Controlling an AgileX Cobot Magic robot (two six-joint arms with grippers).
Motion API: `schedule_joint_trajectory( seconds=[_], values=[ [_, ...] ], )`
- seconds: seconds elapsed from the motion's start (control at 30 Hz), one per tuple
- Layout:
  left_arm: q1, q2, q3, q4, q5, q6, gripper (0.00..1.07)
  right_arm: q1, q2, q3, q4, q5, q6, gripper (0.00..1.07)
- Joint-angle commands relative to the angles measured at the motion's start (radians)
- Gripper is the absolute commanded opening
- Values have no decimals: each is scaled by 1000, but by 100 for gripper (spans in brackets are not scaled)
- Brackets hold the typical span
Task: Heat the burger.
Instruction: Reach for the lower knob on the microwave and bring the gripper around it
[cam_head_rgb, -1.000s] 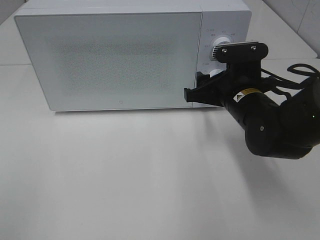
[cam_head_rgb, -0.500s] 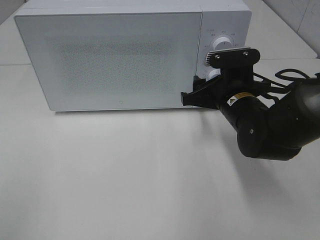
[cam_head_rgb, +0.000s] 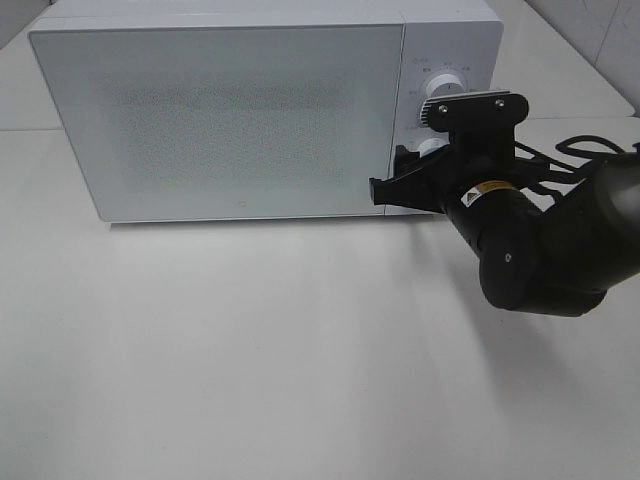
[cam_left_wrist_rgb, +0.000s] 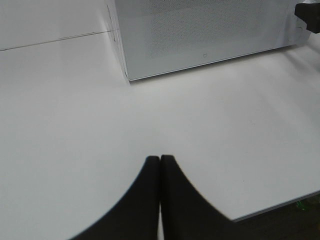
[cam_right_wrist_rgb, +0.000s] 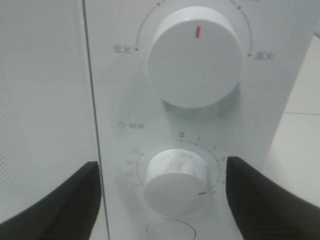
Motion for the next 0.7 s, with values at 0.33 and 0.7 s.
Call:
schedule_joint_trajectory(
  seconds=[0.33, 0.7],
  values=[
    [3, -5, 5, -2, -12, -1, 0, -30, 0, -12, -88, 8, 20, 67],
    [3, -5, 5, -2, -12, -1, 0, -34, 1, -39, -82, 40, 26, 67]
  ],
)
